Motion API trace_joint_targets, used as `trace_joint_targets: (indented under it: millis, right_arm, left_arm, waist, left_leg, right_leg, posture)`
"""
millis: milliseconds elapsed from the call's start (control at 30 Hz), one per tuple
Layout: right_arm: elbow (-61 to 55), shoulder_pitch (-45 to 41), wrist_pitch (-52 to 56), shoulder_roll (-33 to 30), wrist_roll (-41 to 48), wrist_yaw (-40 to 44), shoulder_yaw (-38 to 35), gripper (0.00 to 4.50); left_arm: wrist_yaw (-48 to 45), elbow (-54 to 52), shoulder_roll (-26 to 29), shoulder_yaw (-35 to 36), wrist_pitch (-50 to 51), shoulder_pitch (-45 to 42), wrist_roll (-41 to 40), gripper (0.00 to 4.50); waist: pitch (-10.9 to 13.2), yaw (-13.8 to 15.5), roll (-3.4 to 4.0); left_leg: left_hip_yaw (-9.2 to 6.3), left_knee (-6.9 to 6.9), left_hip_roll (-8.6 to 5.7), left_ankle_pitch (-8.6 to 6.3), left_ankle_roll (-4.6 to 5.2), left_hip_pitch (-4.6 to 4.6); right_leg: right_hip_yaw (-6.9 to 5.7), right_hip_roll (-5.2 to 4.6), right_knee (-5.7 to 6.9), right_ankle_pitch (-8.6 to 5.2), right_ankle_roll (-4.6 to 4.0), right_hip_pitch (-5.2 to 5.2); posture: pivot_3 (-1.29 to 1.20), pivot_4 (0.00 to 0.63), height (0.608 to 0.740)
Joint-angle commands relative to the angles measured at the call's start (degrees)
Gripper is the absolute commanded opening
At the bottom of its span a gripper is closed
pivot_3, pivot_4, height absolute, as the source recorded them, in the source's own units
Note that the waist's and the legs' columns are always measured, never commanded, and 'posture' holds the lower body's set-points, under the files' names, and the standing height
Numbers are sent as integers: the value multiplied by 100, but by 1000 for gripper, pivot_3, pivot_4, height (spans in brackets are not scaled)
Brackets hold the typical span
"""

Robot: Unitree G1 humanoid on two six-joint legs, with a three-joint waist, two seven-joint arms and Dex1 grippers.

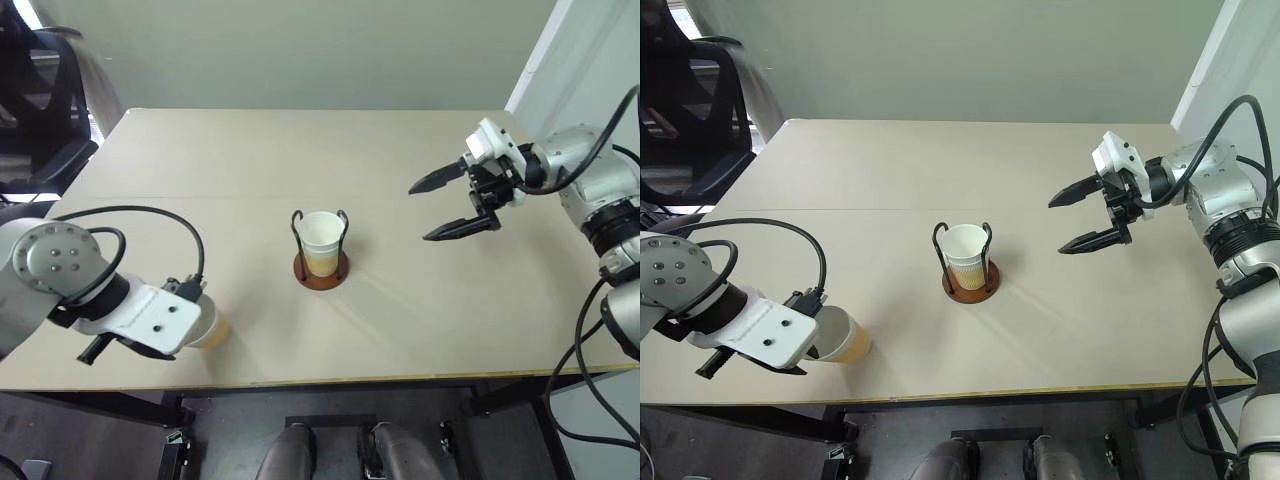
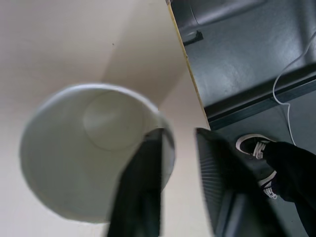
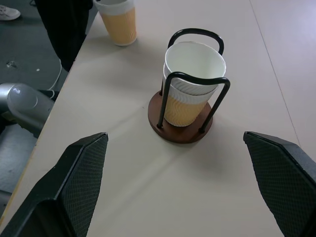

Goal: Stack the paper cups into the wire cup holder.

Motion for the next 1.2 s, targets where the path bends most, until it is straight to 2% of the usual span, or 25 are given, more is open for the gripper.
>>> trace_joint_targets:
  millis: [33, 300, 400, 533, 667, 733, 833, 967, 1200]
  right_arm:
    - [136, -264, -108, 61, -68, 21, -309, 4500]
    - [308, -344, -29, 183, -223, 21, -444, 4500]
    - [342, -377, -8, 190, -244, 21, -462, 4500]
    - [451, -445, 0, 222, -275, 21, -492, 4500]
    - [502, -458, 41, 237, -216, 21, -553, 4500]
    - [559, -441, 22, 249, -230, 21, -589, 4500]
    - [639, -406, -29, 286, -254, 21, -651, 4500]
    - [703, -388, 63, 339, -199, 21, -824, 4500]
    - [585, -481, 453, 279, -7, 21, -1176, 4500]
  left_arm:
    - [-194, 98, 116, 19, -58, -218, -50, 29]
    - [-194, 298, -212, -560, 402, -1503, -192, 29]
    - [-194, 642, -465, -991, 467, -2446, -75, 29]
    - [-194, 1554, -1084, -1853, 432, -4235, 192, 29]
    - [-194, 2518, -1540, -2482, 146, -5371, 375, 29]
    - [-194, 2970, -1786, -2689, 21, -5804, 429, 29]
    - [-194, 3529, -2171, -2921, -79, -6325, 464, 29]
    - [-194, 4160, -2581, -3157, -275, -6881, 514, 29]
    - [-194, 4467, -2797, -3342, -311, -7130, 383, 29]
  waist:
    - [0, 1, 0]
    - [0, 26, -1]
    - [0, 34, -1]
    - [0, 57, 0]
    - [0, 51, 1]
    - [1, 46, 1]
    - [1, 49, 1]
    - [1, 49, 1]
    - [1, 49, 1]
  left_leg:
    - [0, 0, 0, 0, 0, 0]
    - [-1, 1, -1, -1, -1, -3]
    - [-1, 1, -1, -1, -2, -3]
    - [-4, 0, -1, 1, -3, -3]
    - [-3, -1, -3, 8, 5, -1]
    - [-4, -6, -1, 37, 54, -2]
    - [-6, -11, -2, 48, 72, -4]
    - [-6, -15, -2, 47, 77, -8]
    - [-5, -20, -1, 45, 81, -7]
  right_leg:
    - [0, 0, 1, 0, 0, 0]
    - [-1, -1, -2, 0, -1, 0]
    - [-1, -1, -3, 0, -1, -1]
    - [-2, 0, -4, 4, -7, -3]
    - [-1, -1, -8, 4, -5, 1]
    - [-2, 0, -11, 6, -2, -2]
    - [-2, 1, -15, 30, 40, -3]
    - [-2, 1, -23, 34, 53, -3]
    - [-2, 3, -26, 34, 67, -3]
  posture:
    - [0, 150, 740]
    - [0, 150, 740]
    - [0, 150, 740]
    - [0, 150, 740]
    - [0, 150, 740]
    - [0, 150, 740]
    - [0, 150, 740]
    - [0, 150, 740]
    - [0, 150, 740]
